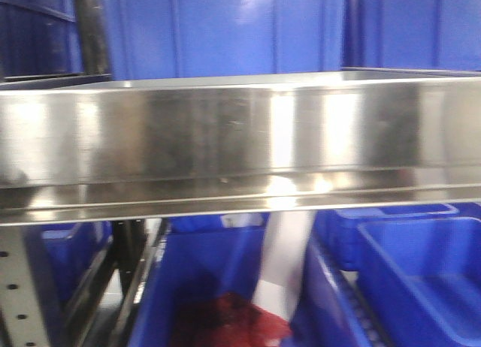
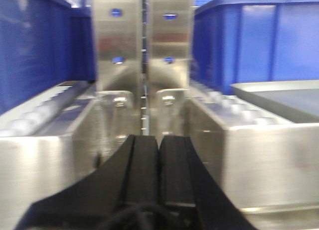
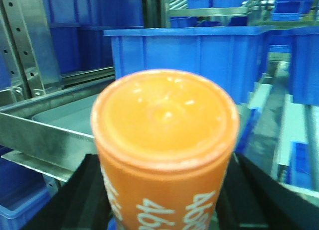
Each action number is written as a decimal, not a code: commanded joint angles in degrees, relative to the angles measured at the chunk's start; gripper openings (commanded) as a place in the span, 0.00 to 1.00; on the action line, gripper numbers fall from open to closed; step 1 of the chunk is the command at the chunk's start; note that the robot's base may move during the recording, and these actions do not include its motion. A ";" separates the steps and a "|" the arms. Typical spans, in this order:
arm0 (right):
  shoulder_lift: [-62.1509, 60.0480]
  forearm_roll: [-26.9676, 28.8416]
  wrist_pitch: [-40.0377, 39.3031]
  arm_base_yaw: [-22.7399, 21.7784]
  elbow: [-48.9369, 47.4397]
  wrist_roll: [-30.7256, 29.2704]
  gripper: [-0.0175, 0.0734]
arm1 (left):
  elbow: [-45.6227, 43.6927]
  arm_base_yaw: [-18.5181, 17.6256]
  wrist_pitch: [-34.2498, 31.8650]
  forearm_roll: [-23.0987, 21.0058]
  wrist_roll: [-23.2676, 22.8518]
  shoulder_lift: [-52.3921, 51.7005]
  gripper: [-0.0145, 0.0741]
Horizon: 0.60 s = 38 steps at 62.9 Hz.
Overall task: Grab orange capacitor from left shelf to right conveyor
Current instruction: 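Drive the base to the conveyor table holding the capacitor in right gripper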
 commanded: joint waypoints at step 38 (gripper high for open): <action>1.21 -1.38 -4.93 -0.15 -1.88 -0.59 0.26 | -0.45 -0.25 -4.80 -0.31 0.00 0.58 0.05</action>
